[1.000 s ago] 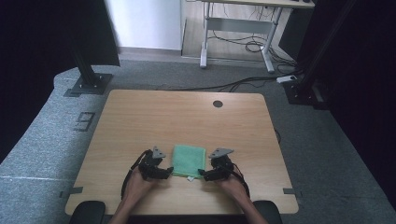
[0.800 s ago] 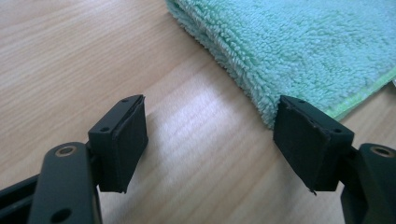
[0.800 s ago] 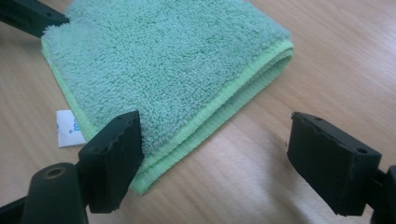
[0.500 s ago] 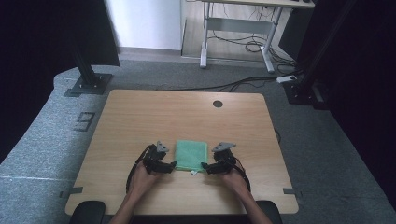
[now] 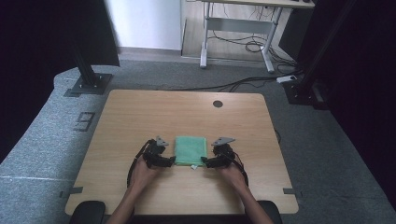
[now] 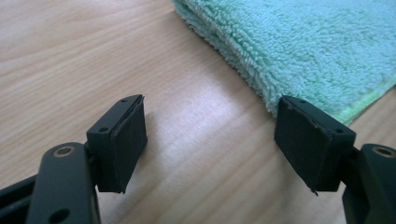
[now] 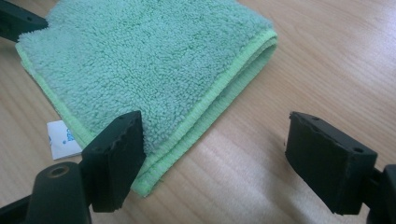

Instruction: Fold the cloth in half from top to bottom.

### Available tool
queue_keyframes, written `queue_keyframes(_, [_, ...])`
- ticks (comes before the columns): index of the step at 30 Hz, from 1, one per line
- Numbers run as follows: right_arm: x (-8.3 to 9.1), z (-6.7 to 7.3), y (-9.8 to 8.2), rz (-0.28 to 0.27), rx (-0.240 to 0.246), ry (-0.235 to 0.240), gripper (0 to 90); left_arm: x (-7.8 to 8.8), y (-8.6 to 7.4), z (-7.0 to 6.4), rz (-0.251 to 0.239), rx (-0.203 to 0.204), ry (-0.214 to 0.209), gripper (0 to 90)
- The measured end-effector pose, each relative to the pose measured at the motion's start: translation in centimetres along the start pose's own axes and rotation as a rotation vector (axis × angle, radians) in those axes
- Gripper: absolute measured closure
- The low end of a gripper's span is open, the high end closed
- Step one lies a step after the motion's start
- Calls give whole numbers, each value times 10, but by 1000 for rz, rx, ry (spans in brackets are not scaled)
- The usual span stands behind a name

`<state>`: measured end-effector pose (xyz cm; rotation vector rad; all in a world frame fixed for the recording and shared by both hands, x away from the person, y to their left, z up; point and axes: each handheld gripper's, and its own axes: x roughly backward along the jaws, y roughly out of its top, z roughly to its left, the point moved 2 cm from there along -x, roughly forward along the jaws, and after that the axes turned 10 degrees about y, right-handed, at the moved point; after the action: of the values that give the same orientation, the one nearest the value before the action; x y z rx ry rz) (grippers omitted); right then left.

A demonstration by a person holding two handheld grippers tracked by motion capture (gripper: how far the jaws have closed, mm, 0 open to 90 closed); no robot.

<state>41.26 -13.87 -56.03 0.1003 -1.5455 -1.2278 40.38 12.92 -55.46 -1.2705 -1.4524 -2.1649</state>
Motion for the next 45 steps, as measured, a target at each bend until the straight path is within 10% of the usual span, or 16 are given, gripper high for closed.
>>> queue_keyframes(24, [-5,-13,8,-19,-25,5,210,-10,6,16,-25,15,-3,195])
queue_keyframes(45, [36,2,9,-56,32,49,130,38,2,13,-96,-26,-50,111])
